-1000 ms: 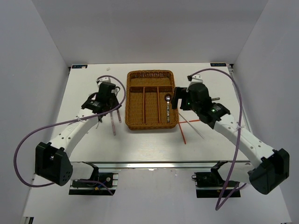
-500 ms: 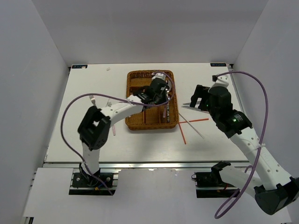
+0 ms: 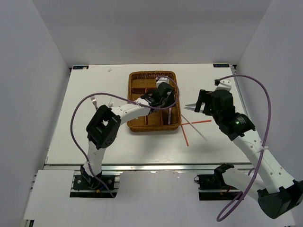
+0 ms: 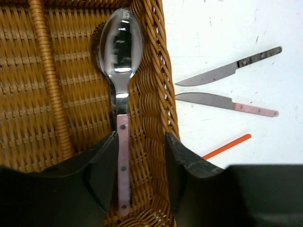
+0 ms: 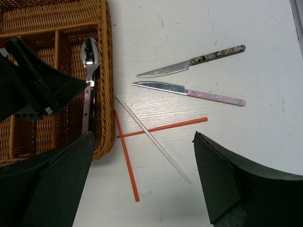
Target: Sort the eating utensils into containers
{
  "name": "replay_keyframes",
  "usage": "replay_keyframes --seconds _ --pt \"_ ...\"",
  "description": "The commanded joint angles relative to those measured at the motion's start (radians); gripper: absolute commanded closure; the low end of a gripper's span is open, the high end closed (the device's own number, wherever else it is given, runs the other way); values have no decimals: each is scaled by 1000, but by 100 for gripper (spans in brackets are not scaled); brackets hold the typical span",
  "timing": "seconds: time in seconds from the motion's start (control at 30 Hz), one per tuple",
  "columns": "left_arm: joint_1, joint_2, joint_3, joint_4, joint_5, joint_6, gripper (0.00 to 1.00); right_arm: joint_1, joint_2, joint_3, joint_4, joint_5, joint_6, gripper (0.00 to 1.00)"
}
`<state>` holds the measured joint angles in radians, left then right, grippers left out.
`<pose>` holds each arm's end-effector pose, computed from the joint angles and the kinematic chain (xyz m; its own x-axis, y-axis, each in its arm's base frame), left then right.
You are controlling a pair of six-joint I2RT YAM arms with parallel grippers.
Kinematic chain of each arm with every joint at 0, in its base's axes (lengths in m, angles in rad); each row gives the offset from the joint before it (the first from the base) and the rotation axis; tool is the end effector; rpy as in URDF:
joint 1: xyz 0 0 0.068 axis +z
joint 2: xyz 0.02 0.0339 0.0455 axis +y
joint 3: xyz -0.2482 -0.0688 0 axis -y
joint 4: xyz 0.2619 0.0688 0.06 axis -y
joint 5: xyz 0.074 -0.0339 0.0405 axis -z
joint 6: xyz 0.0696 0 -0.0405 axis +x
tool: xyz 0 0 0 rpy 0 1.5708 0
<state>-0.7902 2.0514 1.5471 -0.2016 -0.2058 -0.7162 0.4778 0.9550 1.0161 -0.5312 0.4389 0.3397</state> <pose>0.3628 -0.3461 0.1674 -0.7291 -0.1771 -0.6611 0.1424 0.9056 -0.3996 0.2414 0.0917 0.3299 -0.4059 0.1295 -0.9047 0.0588 0.9916 0.1156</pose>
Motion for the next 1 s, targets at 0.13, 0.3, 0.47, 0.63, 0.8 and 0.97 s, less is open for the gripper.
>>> replay_keyframes --seconds 0.13,0.3,0.47,0.63,0.8,0.97 --pt "-7 -158 -9 -42 -118 33 24 -10 2 -19 34 -12 -18 11" --pt "23 -359 -68 -209 -346 103 4 -8 2 -28 51 -64 -42 11" --pt "202 -557 -255 -341 -379 89 2 -8 13 -45 71 -123 -64 11" --pt "341 -642 -436 -384 -334 121 2 -8 24 -53 97 -163 -64 11" --pt "388 -603 -542 -360 -262 146 9 -8 45 -56 103 -193 -68 11" --pt "404 -530 -608 -340 -259 110 22 -8 65 -59 105 -223 -74 11"
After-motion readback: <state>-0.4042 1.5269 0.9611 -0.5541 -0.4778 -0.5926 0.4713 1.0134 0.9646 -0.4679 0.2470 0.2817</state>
